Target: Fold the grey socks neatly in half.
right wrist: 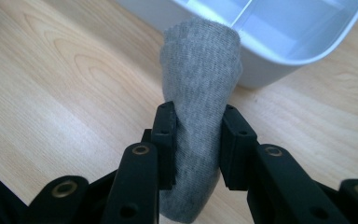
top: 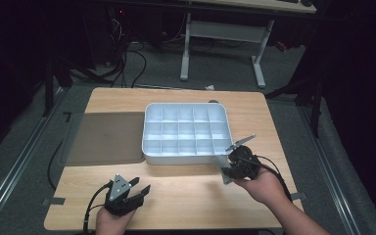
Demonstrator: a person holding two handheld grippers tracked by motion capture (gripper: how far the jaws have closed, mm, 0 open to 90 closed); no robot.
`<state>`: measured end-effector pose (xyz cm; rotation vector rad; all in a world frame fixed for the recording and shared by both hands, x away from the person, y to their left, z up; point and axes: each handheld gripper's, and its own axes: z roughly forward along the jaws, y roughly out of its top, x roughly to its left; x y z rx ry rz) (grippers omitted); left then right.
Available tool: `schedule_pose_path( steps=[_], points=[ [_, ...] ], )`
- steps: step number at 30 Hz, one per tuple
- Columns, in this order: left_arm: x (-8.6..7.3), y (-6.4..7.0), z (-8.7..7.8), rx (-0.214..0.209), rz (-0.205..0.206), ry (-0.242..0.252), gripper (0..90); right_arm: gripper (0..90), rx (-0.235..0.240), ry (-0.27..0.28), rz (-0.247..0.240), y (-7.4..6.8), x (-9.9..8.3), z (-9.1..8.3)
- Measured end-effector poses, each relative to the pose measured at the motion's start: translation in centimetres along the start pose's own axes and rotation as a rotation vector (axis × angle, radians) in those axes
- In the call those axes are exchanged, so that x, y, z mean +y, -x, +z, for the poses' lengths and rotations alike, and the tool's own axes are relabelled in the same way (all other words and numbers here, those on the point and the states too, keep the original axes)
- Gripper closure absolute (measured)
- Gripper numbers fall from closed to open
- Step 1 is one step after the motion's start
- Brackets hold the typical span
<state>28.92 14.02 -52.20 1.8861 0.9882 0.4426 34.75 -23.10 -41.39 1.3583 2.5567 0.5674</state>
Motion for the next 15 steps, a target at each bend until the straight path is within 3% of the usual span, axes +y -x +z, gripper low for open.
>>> schedule_pose_path(
  steps=[6, 15],
  points=[
    [-0.1, -0.1, 0.0, -0.002, -0.004, -0.005, 48.3, 71.4, -0.023, 0.005, 0.001, 0.6, 1.6, -1.2],
    [-0.1, -0.1, 0.1, -0.012, -0.008, -0.005, 48.5, 71.4, -0.029, 0.013, 0.057, 2.1, 3.8, -1.4]
  ],
)
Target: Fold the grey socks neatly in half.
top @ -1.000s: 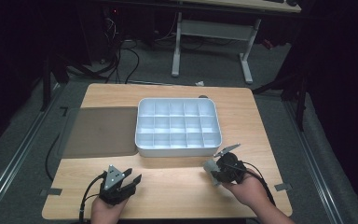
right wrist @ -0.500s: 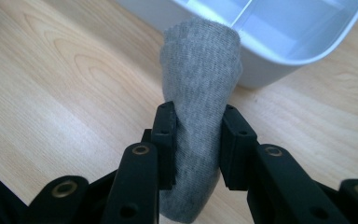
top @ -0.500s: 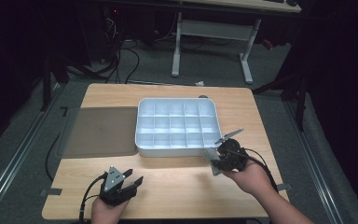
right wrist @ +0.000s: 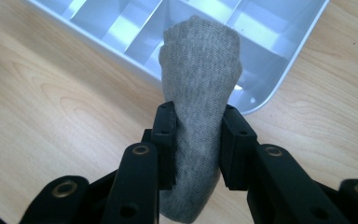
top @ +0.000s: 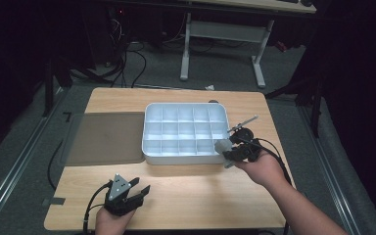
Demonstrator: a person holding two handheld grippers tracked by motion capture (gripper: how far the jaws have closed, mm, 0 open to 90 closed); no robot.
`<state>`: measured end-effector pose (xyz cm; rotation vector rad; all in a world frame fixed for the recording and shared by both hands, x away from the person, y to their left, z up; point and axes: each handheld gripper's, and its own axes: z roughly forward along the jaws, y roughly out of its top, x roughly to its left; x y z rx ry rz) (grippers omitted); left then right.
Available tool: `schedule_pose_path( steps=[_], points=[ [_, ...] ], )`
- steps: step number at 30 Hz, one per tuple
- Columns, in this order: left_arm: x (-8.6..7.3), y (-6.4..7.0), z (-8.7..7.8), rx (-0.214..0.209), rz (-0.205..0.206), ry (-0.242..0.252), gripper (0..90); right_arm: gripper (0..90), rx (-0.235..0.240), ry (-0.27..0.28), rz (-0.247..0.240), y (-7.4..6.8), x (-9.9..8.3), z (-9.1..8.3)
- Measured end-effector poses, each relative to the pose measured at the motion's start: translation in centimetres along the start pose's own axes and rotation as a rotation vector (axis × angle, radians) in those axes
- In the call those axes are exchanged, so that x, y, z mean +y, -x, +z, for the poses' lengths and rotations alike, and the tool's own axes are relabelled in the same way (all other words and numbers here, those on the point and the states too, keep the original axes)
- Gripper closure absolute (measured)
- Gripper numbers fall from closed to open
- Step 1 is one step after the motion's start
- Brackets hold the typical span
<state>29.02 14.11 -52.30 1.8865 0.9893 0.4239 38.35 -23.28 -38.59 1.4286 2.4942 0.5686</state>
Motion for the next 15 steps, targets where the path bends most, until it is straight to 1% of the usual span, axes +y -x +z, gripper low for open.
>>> schedule_pose_path(
  steps=[5, 7, 10, 11, 12, 15],
  points=[
    [0.0, 0.0, 0.0, -0.004, 0.004, -0.001, 48.5, 71.4, -0.015, -0.008, 0.012, 0.7, 1.3, 0.5],
    [0.0, 0.0, 0.0, -0.005, 0.004, -0.002, 48.4, 71.4, -0.012, -0.013, 0.025, 1.0, 1.9, 0.9],
    [0.0, 0.0, 0.0, -0.006, 0.006, -0.002, 48.4, 71.4, -0.027, -0.021, 0.031, 1.3, 2.5, 1.5],
    [0.0, 0.0, 0.0, -0.007, 0.006, -0.003, 48.4, 71.4, -0.030, -0.030, 0.050, 1.3, 2.8, 1.8],
    [0.0, 0.0, 0.0, -0.007, 0.006, -0.003, 48.4, 71.4, -0.036, -0.038, 0.039, 1.4, 3.0, 2.1],
    [0.0, -0.1, 0.0, -0.008, 0.005, -0.008, 48.4, 71.4, -0.046, -0.054, 0.041, 1.5, 3.5, 2.8]
  ],
)
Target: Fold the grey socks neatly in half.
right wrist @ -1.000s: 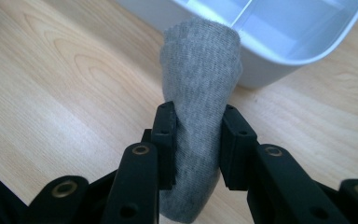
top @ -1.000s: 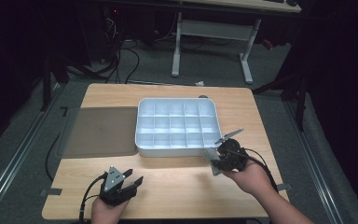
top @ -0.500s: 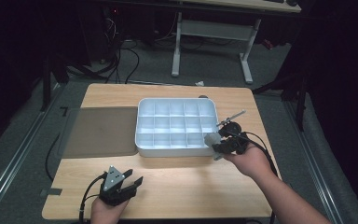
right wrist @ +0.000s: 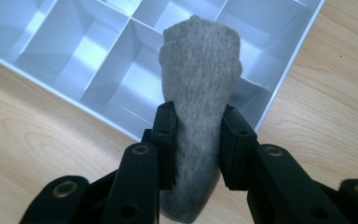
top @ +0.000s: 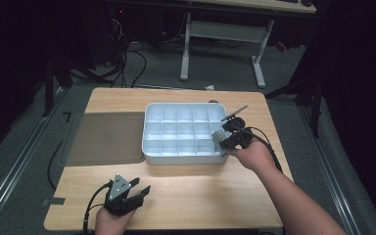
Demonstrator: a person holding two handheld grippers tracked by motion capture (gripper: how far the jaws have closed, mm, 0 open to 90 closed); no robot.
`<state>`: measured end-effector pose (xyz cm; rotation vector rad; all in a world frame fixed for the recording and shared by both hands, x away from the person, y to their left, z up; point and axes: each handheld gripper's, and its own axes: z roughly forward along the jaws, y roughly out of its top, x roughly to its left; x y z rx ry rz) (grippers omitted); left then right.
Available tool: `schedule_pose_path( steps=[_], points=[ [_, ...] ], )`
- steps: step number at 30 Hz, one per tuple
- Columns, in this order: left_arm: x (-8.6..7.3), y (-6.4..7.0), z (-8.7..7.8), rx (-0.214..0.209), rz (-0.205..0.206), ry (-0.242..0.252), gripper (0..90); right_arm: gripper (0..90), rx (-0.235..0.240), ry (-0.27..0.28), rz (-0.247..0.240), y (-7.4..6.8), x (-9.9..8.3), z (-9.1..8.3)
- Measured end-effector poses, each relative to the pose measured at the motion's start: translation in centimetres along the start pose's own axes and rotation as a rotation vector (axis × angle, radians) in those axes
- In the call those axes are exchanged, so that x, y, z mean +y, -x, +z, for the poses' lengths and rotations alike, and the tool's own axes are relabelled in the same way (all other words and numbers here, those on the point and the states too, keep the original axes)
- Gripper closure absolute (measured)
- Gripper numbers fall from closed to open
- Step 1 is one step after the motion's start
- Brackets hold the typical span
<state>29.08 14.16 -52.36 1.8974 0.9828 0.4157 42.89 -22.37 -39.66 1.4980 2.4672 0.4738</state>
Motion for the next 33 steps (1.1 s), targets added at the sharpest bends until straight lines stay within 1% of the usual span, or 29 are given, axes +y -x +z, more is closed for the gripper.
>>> schedule_pose_path(
  steps=[5, 6, 7, 9, 10, 11, 14, 19, 20, 26, 27, 28, 30, 33],
  points=[
    [0.0, 0.0, 0.0, -0.006, 0.002, -0.005, 48.3, 71.4, -0.026, -0.020, 0.013, 0.3, 0.8, 0.7],
    [0.0, 0.0, 0.0, -0.005, 0.003, -0.004, 48.3, 71.4, -0.027, -0.022, 0.023, 0.4, 0.9, 0.9],
    [0.0, 0.0, 0.1, -0.007, 0.004, -0.004, 48.3, 71.4, -0.032, -0.033, 0.025, 0.5, 1.0, 1.0],
    [0.0, 0.1, 0.1, -0.009, 0.008, -0.008, 48.3, 71.4, -0.033, -0.046, 0.032, 0.6, 1.1, 1.3],
    [0.0, 0.1, 0.1, -0.009, 0.009, -0.008, 48.3, 71.5, -0.038, -0.058, 0.046, 0.5, 1.1, 1.4],
    [0.0, 0.1, 0.1, -0.008, 0.011, -0.008, 48.3, 71.5, -0.040, -0.064, 0.041, 0.6, 1.1, 1.6],
    [0.0, 0.0, 0.1, -0.006, 0.011, -0.007, 48.3, 71.5, -0.043, -0.077, 0.056, 0.7, 1.2, 2.0],
    [0.0, -0.1, 0.1, -0.003, 0.010, -0.007, 48.2, 71.6, -0.054, -0.097, 0.052, 0.6, 1.3, 2.6],
    [0.0, 0.0, 0.1, -0.003, 0.008, -0.005, 48.2, 71.6, -0.064, -0.100, 0.049, 0.6, 1.3, 2.8],
    [0.0, -0.1, 0.2, -0.001, 0.009, -0.005, 48.2, 71.9, -0.072, -0.129, 0.041, 0.5, 1.2, 3.9],
    [0.0, -0.1, 0.1, -0.001, 0.008, -0.004, 48.1, 72.0, -0.073, -0.138, 0.041, 0.5, 1.2, 4.1],
    [0.0, -0.1, 0.1, -0.001, 0.007, -0.003, 48.1, 72.1, -0.074, -0.145, 0.054, 0.4, 1.2, 4.2],
    [0.0, -0.1, 0.2, 0.001, 0.006, -0.001, 48.1, 72.1, -0.074, -0.146, 0.036, 0.5, 1.3, 4.5],
    [-0.1, -0.2, 0.2, 0.002, 0.009, -0.005, 48.0, 72.2, -0.073, -0.159, 0.030, 0.4, 1.3, 4.9]
  ],
)
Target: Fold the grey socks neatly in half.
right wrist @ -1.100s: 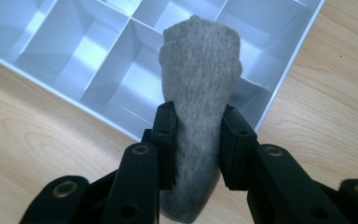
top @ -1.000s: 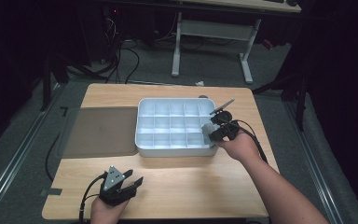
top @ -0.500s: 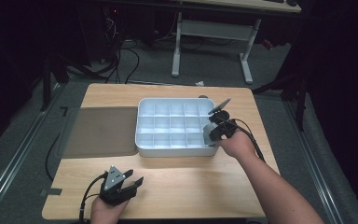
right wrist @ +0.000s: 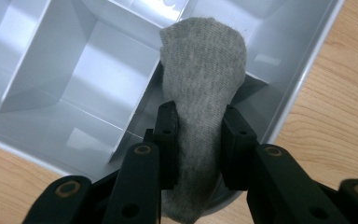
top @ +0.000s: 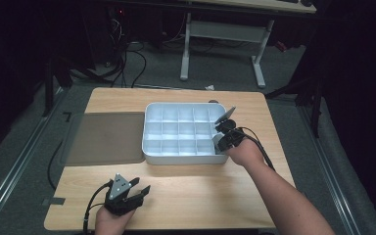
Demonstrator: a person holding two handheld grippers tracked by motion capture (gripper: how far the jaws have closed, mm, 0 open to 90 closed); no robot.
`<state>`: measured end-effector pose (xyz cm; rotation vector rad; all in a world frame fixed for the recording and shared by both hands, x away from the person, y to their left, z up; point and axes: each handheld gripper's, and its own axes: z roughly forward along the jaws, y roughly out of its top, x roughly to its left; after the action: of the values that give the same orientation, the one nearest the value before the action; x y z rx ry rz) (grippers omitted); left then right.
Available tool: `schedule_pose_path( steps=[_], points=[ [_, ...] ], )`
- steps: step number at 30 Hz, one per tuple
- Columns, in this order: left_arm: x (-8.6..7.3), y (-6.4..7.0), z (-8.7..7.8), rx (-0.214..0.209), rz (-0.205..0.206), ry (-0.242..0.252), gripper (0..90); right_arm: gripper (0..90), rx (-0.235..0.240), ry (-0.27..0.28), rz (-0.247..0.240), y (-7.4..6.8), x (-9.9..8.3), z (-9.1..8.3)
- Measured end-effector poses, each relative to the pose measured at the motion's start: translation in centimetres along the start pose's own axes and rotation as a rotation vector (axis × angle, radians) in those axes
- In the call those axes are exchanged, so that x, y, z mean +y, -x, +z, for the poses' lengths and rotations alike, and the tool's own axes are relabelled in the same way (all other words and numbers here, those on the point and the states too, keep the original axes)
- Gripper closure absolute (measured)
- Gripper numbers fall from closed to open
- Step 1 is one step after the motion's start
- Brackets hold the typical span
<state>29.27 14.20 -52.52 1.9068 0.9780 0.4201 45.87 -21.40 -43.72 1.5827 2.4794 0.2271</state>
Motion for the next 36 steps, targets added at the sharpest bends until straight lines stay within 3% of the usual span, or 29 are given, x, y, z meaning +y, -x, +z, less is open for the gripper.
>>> schedule_pose_path(
  steps=[8, 30, 36],
  points=[
    [0.0, 0.0, 0.0, -0.002, 0.000, -0.002, 48.0, 72.3, -0.017, -0.025, -0.012, -0.2, 0.1, 0.8],
    [-0.1, -0.1, 0.1, -0.008, -0.004, -0.004, 48.0, 71.3, 0.009, -0.071, -0.005, -0.2, 0.2, 2.5],
    [-0.1, -0.1, 0.2, -0.010, -0.008, -0.005, 48.0, 63.1, 0.026, -0.070, -0.026, -0.2, 0.4, 2.1]
  ],
)
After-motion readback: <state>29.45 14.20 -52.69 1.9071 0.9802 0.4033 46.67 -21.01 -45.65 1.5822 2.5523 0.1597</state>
